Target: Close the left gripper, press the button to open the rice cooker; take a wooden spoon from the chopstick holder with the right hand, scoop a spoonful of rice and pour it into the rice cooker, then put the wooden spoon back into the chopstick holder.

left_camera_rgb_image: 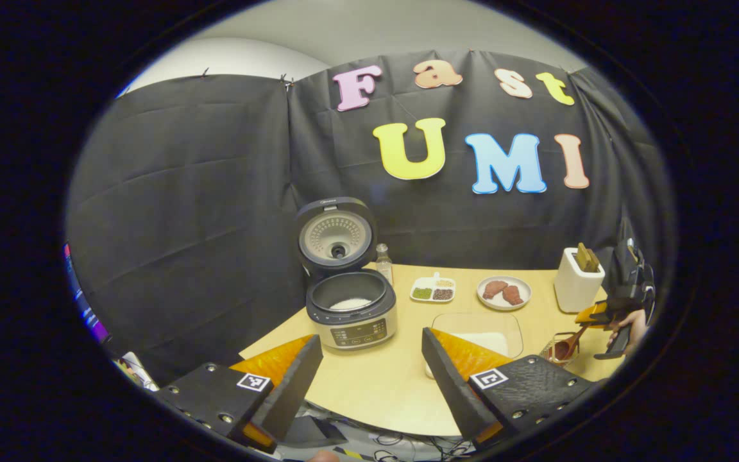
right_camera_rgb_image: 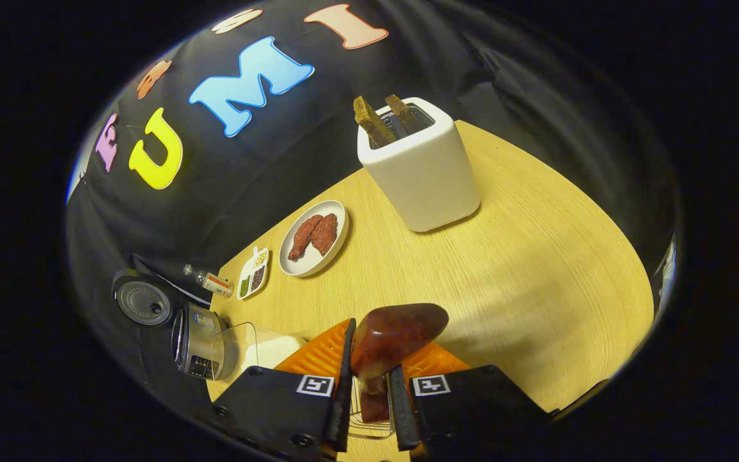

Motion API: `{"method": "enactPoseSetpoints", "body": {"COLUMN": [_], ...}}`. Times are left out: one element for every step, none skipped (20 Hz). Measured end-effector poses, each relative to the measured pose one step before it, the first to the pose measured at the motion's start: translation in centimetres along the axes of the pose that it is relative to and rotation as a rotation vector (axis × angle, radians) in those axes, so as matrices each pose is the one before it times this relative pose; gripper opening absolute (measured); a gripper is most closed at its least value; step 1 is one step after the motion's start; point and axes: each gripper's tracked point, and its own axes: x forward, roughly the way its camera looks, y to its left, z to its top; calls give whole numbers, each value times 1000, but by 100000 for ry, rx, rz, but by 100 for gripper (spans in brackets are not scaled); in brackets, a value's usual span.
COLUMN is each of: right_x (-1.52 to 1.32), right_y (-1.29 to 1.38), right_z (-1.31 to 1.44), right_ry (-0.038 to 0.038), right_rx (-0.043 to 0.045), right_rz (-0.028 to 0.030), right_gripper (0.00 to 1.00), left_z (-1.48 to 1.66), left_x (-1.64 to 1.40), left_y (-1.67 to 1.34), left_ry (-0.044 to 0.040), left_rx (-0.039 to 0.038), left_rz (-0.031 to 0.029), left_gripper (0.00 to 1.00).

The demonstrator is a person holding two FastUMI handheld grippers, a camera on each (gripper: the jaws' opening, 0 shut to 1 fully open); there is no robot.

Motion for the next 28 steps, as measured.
{"method": "enactPoseSetpoints", "body": {"right_x": [-152, 556, -899, -426, -686, -552, -983, -897, -1062, -718, -883, -815, -818, -640, -618, -388, -546, -385, -414, -309, -324, -132, -89, -163, -160, 14, -96, 68], "right_y": [-138, -221, 170, 482, 479, 333, 243, 440, 540, 276, 356, 326, 95, 62, 53, 176, 490, 491, 452, 412, 726, 840, 754, 1023, 802, 1059, 1104, 1213], "right_z": [-163, 118, 28, 129, -6, 220, 361, 459, 539, 607, 522, 764, 278, 508, 274, 272, 468, 371, 116, 378, 259, 278, 65, 303, 174, 170, -67, -27], "right_ry": [1017, -1053, -20, -610, -784, -1418, -1729, -2321, -2715, -2753, -2539, -2631, -2446, -2623, -2290, -1889, -2296, -1586, -1383, -1202, -1263, -814, -685, -840, -768, -743, -447, -280], "right_rx": [237, 1519, 831, -381, -979, -578, -860, -732, -887, -523, -210, -254, -285, -728, -885, -350, 354, 758, 781, 696, 825, 665, 567, 272, -33, -320, -449, -615], "right_rz": [123, -1889, 746, 877, 193, 216, -400, -30, -735, -1169, -1339, -1506, -1135, -1517, -1945, -1257, -1099, -769, -694, -449, -59, 238, 492, 809, 856, 1123, 1251, 1430], "right_gripper": [30, 23, 23, 23, 23, 23, 23, 19, 23, 19, 23, 19, 23, 18, 23, 19, 23, 23, 23, 22, 22, 22, 22, 23, 22, 22, 22, 22], "left_z": [4, -117, -328, -383, -338, -389, -232, 282, 323, 440, 473, 277, 428, 252, 134, 146, -115, -404, -581, -511, -387, -347, -414, -268, -238, -136, -148, -62], "left_x": [-122, 67, 178, 507, 549, 708, 798, 785, 835, 735, 806, 800, 828, 646, 490, 425, 575, 597, 569, 456, 40, 168, 189, 279, 173, 160, 63, 219], "left_y": [-237, -130, 95, -13, 24, -164, -163, -262, -284, -64, 34, 83, 225, 240, 368, 445, 408, 469, 599, 588, 362, 323, 460, 543, 536, 485, 569, 499], "left_ry": [-132, 107, 311, 534, 1159, 1696, 1078, 0, -437, -728, -499, -509, -646, -419, -379, -489, -246, 268, 903, 693, 621, 600, 498, 320, 234, 87, 44, 61], "left_rx": [-2172, -1236, -403, 333, 348, 136, -528, -1108, -1094, -749, -393, -136, 107, 514, 917, 1151, 1243, 1229, 1106, 476, -248, -629, -714, -628, -487, -332, -409, -455], "left_rz": [-843, -519, -496, -748, -959, -1527, -1932, -2596, -2735, -2547, -2147, -2003, -2040, -2100, -1808, -1851, -2058, -1723, -955, -815, -1193, -1032, -643, -363, -152, -91, -63, -217], "left_gripper": [96, 95, 96, 95, 97, 97, 97, 97, 95, 97, 97, 97, 97, 97, 97, 97, 97, 97, 98, 97, 97, 97, 96, 98, 97, 97, 97, 97]}}
